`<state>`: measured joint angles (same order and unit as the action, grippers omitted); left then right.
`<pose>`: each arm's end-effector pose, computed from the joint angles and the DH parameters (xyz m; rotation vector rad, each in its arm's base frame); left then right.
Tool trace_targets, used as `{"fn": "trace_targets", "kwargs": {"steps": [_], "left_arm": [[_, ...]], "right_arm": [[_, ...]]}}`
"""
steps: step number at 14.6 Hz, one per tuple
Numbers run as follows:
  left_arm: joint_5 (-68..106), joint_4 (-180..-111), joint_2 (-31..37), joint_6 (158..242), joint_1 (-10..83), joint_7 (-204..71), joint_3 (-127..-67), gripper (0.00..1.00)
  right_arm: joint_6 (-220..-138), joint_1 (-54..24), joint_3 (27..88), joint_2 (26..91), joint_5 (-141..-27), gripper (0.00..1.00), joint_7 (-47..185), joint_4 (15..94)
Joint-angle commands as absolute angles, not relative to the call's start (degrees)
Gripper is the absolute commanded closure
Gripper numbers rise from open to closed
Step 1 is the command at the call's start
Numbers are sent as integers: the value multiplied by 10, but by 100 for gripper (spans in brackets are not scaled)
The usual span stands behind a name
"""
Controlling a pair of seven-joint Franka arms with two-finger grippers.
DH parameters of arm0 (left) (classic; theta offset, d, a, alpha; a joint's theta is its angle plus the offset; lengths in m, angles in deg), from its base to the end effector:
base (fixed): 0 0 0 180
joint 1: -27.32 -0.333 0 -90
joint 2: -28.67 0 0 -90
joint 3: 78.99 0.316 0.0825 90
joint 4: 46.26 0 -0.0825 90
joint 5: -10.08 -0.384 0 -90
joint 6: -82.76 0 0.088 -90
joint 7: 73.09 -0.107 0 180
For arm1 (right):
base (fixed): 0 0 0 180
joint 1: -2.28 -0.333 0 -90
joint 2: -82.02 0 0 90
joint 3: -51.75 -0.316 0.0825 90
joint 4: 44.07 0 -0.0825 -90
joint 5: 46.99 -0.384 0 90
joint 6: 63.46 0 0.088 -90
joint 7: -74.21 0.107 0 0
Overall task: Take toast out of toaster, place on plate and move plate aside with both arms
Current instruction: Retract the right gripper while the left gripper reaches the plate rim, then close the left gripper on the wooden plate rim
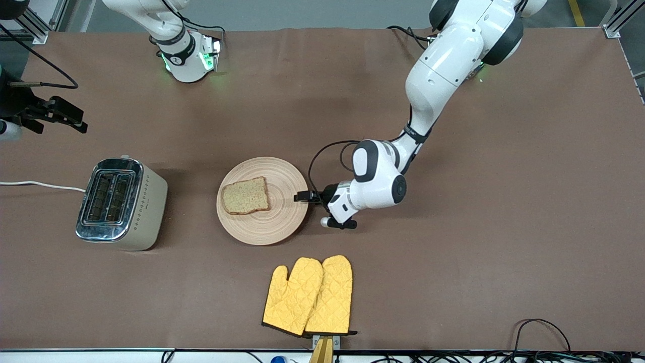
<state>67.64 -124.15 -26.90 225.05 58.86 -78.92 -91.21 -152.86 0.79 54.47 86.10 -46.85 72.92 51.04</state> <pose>0.5669 -0.4869 0.1559 2.3207 0.0405 -0.1864 0.5300 -0.0125 0.6201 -3.1397 -0.0019 0.0447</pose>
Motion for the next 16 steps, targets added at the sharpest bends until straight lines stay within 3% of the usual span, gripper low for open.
{"fn": "trace_targets", "kwargs": {"steps": [1, 3, 8, 9, 16], "left_arm": [[685, -1221, -283, 2266, 598, -800, -915, 9], [685, -1223, -283, 2271, 600, -825, -914, 29], [687, -1224, -291, 2284, 600, -861, -916, 94], [688, -1224, -291, 2285, 600, -862, -916, 99], [693, -1231, -267, 2275, 571, -879, -916, 100]], "right_arm": [[-1521, 5, 543, 865, -459, 0, 726, 506], [-1521, 0, 543, 865, -459, 0, 726, 506], [-1520, -4, 543, 866, -459, 0, 727, 505], [-1520, -4, 543, 866, -459, 0, 727, 505], [-1510, -4, 539, 865, -459, 0, 727, 496]]}}
